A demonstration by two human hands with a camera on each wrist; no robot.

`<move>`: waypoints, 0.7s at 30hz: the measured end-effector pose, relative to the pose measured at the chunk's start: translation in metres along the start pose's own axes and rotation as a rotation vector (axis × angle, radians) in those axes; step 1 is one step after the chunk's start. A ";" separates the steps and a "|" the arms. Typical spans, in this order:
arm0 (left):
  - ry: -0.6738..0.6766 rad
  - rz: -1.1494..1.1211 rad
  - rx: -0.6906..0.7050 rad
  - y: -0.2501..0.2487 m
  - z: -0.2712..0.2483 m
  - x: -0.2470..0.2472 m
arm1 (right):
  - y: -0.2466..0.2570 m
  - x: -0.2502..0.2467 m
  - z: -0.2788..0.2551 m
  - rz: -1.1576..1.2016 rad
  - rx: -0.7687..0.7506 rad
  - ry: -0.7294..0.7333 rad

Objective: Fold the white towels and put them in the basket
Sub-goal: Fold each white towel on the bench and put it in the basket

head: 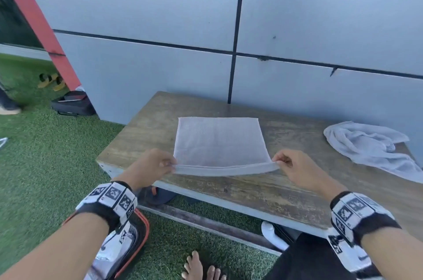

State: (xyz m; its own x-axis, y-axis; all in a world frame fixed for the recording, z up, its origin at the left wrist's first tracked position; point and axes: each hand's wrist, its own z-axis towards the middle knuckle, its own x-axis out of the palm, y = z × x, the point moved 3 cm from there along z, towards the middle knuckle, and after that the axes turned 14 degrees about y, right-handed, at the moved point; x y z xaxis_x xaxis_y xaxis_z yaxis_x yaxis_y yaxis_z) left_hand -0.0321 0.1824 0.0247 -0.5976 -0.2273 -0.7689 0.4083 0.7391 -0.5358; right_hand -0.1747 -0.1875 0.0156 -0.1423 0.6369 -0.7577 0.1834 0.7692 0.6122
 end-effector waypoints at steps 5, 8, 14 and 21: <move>0.155 -0.023 -0.035 0.020 -0.003 0.027 | -0.013 0.032 -0.016 0.065 0.042 0.007; 0.157 -0.074 -0.044 0.021 -0.002 0.022 | -0.011 0.029 -0.020 0.126 0.016 -0.029; 0.018 -0.198 0.032 0.018 0.008 0.003 | 0.001 0.011 -0.014 0.218 0.007 -0.125; -0.062 -0.157 0.019 0.008 0.030 0.004 | 0.004 0.003 0.029 0.161 0.015 -0.196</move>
State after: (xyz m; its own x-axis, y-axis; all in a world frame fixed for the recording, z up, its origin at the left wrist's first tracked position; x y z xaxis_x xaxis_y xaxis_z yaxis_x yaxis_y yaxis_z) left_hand -0.0099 0.1686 0.0069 -0.6114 -0.3787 -0.6949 0.3265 0.6792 -0.6574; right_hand -0.1462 -0.1836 0.0089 0.0811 0.7275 -0.6813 0.2030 0.6572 0.7259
